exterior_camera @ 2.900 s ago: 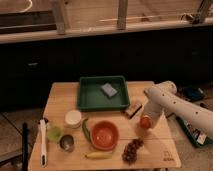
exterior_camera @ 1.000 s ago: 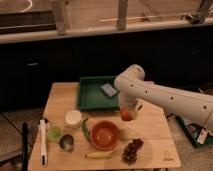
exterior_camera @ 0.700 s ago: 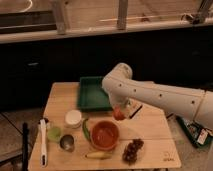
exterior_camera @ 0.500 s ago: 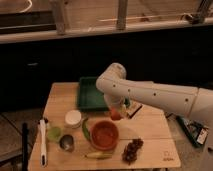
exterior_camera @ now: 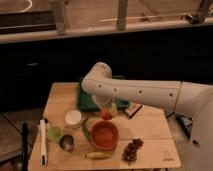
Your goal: Place apple in paper cup
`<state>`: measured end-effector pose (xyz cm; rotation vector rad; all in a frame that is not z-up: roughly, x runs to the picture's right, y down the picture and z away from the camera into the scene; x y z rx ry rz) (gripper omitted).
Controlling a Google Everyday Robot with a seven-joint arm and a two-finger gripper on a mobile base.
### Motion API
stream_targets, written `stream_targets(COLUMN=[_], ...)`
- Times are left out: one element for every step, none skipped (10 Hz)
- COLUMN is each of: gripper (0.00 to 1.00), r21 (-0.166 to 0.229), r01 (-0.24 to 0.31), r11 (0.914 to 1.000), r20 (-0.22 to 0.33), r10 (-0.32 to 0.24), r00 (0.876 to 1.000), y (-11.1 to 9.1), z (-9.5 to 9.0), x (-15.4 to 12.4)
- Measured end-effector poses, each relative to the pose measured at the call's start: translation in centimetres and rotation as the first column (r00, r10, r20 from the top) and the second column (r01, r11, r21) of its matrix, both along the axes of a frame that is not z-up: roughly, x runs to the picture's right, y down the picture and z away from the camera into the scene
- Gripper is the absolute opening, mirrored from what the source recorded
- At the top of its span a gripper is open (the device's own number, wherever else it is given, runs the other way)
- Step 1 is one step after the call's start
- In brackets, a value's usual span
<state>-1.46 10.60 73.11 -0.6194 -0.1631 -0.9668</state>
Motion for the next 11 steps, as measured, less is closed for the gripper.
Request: stream_targets(gripper=[0.06, 0.06, 0.06, 0.06, 0.06, 0.06, 0.06, 0.06, 0.06, 0.06, 0.06], r21=[0.000, 0.000, 0.002, 0.008, 0.011, 0.014, 0.015, 0.020, 0.027, 0.034, 0.039], r01=[0.015, 0.032, 0.046, 0.062, 0.071, 0.073, 0.074, 0.077, 0.084, 0.093, 0.099], r11=[0.9999, 0.9995, 0.9989, 0.9981, 0.9974, 0.9972, 0.9972, 0.9968, 0.9961, 0.9951, 0.9943], r20=[0.010, 0.018, 0.023, 0.031, 0.040, 0.045, 0.049, 0.053, 0.057, 0.068, 0.078], r10=[-0.015, -0.032, -0.046, -0.062, -0.071, -0.074, -0.074, -0.078, -0.085, -0.095, -0.102], r00=[1.000, 0.999, 0.999, 0.998, 0.997, 0.996, 0.996, 0.996, 0.995, 0.993, 0.992], y=[-0.3, -0.3, -0.5, -1.1, -1.5, -1.8, -2.0, -2.2, -2.3, -2.4, -2.5], z=[-0.1, -0.3, -0.3, -0.4, -0.3, -0.2, -0.2, 0.0, 0.1, 0.2, 0.3], x=[-1.0, -1.6, -2.0, -3.3, -4.6, -5.4, -5.9, -6.2, -6.5, -7.3, -8.0])
